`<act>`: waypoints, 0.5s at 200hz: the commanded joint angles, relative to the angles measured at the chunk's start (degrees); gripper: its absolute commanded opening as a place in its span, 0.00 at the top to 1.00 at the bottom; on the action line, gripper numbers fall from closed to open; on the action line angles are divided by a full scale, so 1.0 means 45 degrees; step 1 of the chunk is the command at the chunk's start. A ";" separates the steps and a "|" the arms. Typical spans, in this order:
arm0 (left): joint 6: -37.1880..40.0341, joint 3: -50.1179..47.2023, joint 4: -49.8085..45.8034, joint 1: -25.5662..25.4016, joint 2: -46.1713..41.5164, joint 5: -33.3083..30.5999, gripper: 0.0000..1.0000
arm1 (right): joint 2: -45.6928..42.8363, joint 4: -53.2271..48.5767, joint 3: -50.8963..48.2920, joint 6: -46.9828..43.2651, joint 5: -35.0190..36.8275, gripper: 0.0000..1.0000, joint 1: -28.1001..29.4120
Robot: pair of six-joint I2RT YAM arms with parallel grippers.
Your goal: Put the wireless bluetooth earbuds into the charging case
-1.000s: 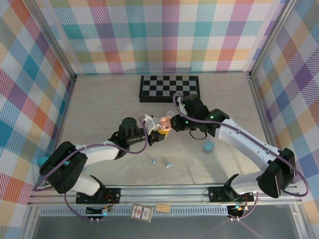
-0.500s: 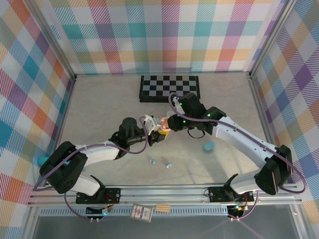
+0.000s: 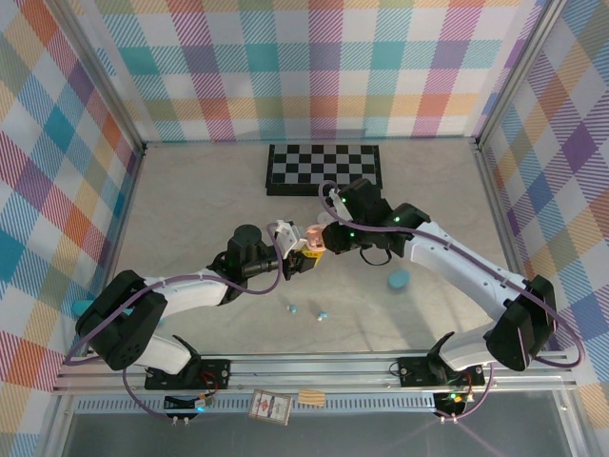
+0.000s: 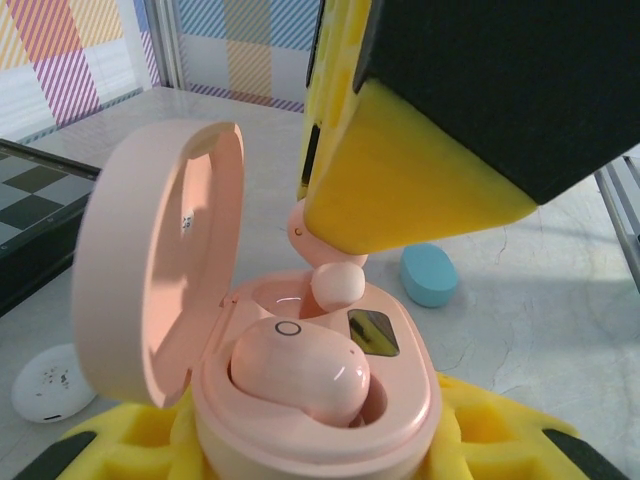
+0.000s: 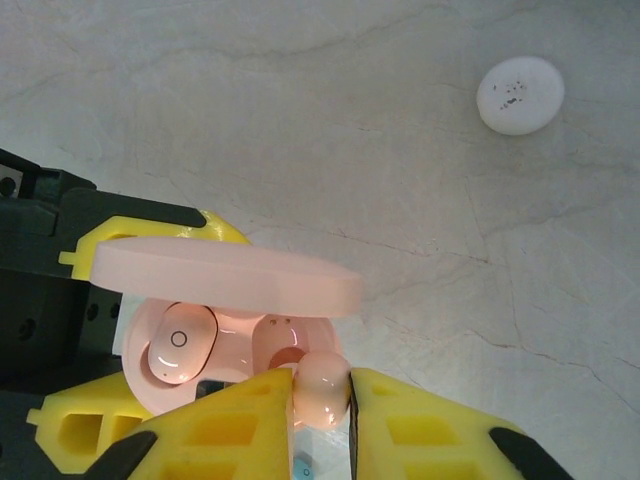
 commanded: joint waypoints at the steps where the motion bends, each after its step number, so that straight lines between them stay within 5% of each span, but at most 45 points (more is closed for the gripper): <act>1: 0.0236 0.0449 0.0245 -0.0105 -0.0257 0.0260 0.71 | 0.0081 -0.0439 0.0349 -0.0373 0.0092 0.79 0.0150; 100: 0.0249 0.0449 0.0221 -0.0105 -0.0431 0.0275 0.71 | 0.0518 -0.0484 0.0799 -0.0727 0.0007 0.71 0.0619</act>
